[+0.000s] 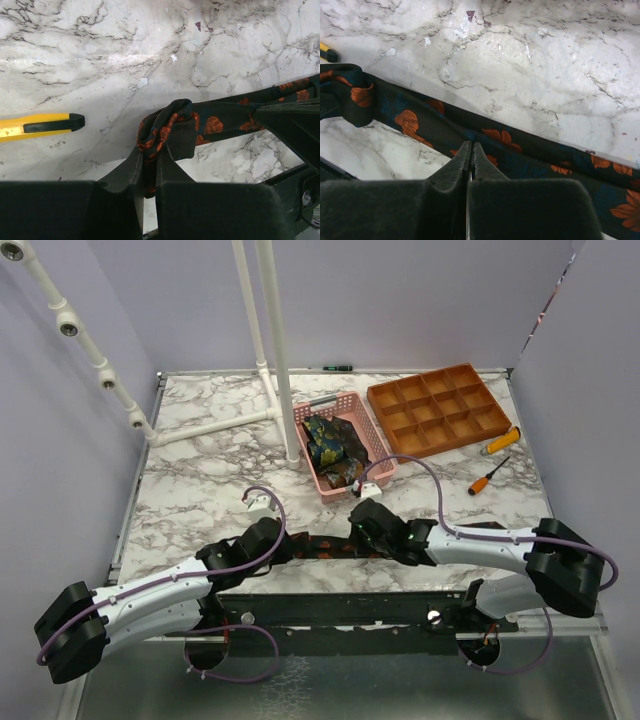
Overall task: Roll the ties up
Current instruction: Roll the tie at the center of the board.
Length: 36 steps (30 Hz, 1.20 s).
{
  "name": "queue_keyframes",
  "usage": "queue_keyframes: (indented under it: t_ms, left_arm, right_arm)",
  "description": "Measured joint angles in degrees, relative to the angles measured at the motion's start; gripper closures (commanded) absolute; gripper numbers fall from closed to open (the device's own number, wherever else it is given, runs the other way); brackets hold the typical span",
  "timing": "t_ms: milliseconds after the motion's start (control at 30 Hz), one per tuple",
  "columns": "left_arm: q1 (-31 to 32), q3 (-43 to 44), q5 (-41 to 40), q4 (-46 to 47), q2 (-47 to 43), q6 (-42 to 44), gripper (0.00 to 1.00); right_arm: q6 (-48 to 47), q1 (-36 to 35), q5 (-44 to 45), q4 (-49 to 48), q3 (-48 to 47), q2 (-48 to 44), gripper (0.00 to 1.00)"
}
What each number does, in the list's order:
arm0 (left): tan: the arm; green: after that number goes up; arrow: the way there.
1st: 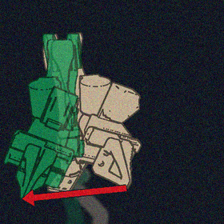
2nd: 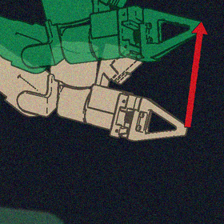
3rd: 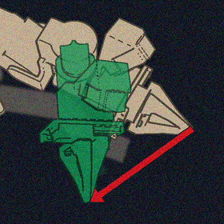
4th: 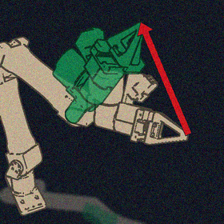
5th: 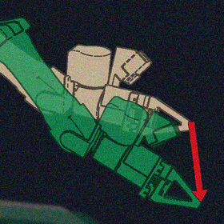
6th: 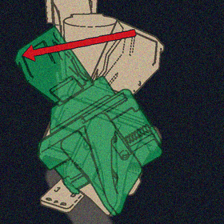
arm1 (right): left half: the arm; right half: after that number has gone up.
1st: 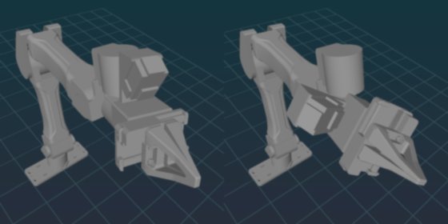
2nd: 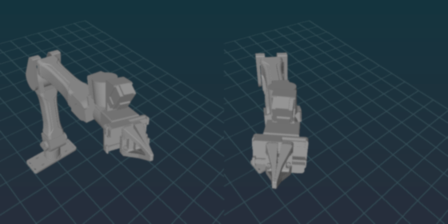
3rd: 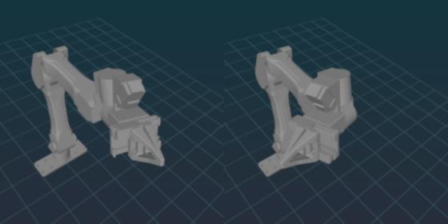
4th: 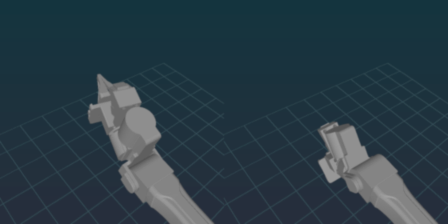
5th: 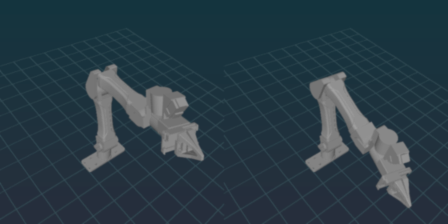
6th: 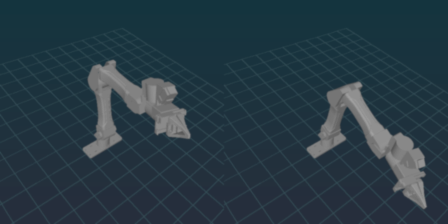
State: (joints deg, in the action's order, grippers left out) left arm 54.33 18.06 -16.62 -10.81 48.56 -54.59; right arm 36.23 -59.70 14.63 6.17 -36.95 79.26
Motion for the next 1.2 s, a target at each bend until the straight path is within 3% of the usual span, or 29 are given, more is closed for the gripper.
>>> queue_keyframes:
  t_ms: [267, 600, 700, 800, 1000, 1200]
  left_arm:
    - [0.0, -1.2, 1.0, 1.0, 0.0, 0.2, 1.00]
    - [-0.2, -2.1, 1.0, 1.0, -1.2, 0.5, 1.00]
    - [-0.2, -2.1, 1.0, 1.0, -1.1, 0.7, 1.00]
    - [-0.2, -2.1, 1.3, 1.0, -1.0, 0.9, 1.00]
    - [-0.2, -2.1, 1.9, 1.0, -0.9, 0.9, 1.00]
    - [-0.3, -2.8, 2.3, 1.1, -2.6, 0.9, 1.00]
  right_arm:
    - [0.1, -0.4, -2.7, 0.0, 2.5, -3.7, 1.00]
    - [1.5, -0.5, -2.3, 1.0, 3.4, 0.3, 0.99]
    - [2.1, -0.6, -1.8, 0.9, 3.1, 0.5, 0.72]
    - [2.2, -0.7, -1.6, 0.8, 3.2, -0.8, 0.59]
    - [1.4, -1.7, -0.2, 0.8, 1.1, -1.7, 0.57]
    - [-0.2, -3.0, 0.6, 0.8, -5.9, 7.5, 0.64]
